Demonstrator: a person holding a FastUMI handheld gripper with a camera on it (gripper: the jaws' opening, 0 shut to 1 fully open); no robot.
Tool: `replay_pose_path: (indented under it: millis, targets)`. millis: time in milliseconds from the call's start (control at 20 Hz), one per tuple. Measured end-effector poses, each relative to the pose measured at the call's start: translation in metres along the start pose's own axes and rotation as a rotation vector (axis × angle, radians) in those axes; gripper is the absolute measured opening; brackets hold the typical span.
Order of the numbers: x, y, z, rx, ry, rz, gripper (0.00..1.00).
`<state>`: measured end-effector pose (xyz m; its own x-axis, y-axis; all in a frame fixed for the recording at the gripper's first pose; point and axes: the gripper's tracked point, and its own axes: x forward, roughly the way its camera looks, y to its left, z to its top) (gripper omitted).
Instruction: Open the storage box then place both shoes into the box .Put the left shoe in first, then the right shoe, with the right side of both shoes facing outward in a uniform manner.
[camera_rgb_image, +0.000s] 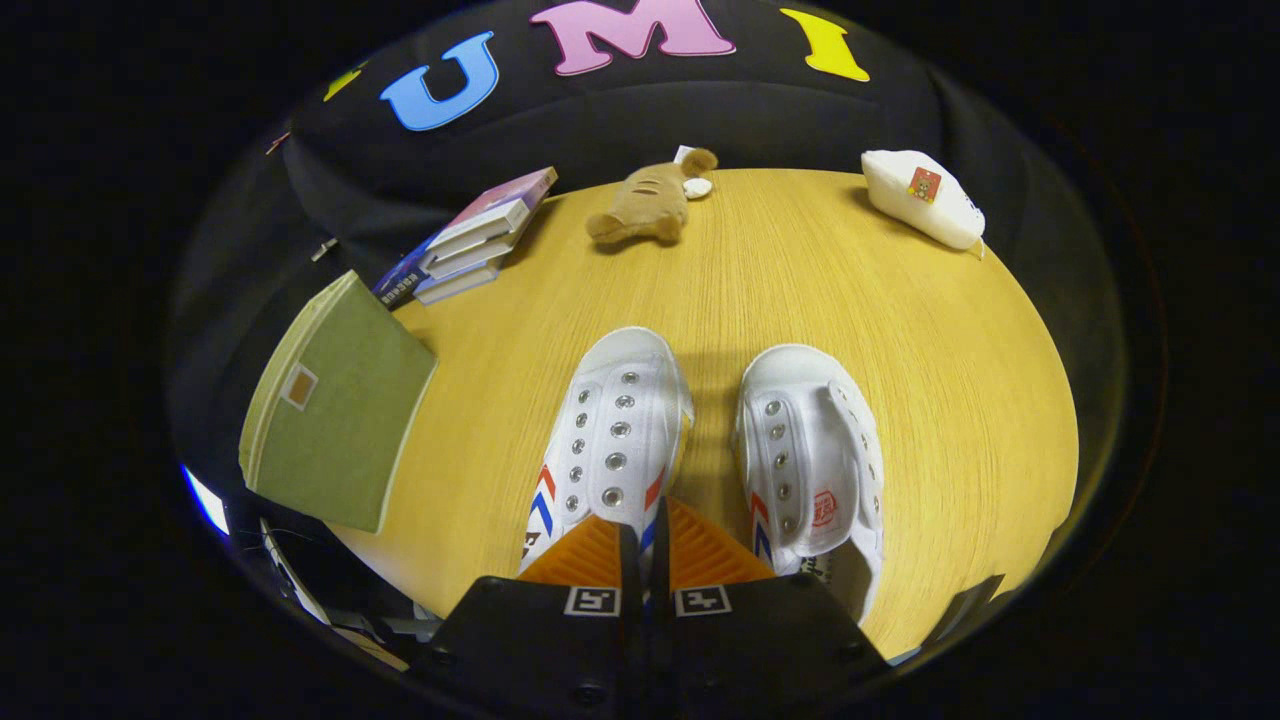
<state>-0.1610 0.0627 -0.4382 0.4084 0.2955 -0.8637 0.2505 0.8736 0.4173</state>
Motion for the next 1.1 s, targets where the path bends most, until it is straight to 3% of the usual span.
replay_pose_path:
  millis: [300,650,850,1100]
  targets:
    - [-0.04,0.042,0.059,0.026,-0.085,0.062,0.05]
    - [-0.067,0.191,0.11,0.079,-0.04,0.228,0.05]
    - [-0.057,0.284,0.115,0.117,0.007,0.309,0.05]
    - [-0.025,0.357,0.088,0.1,0.066,0.29,0.05]
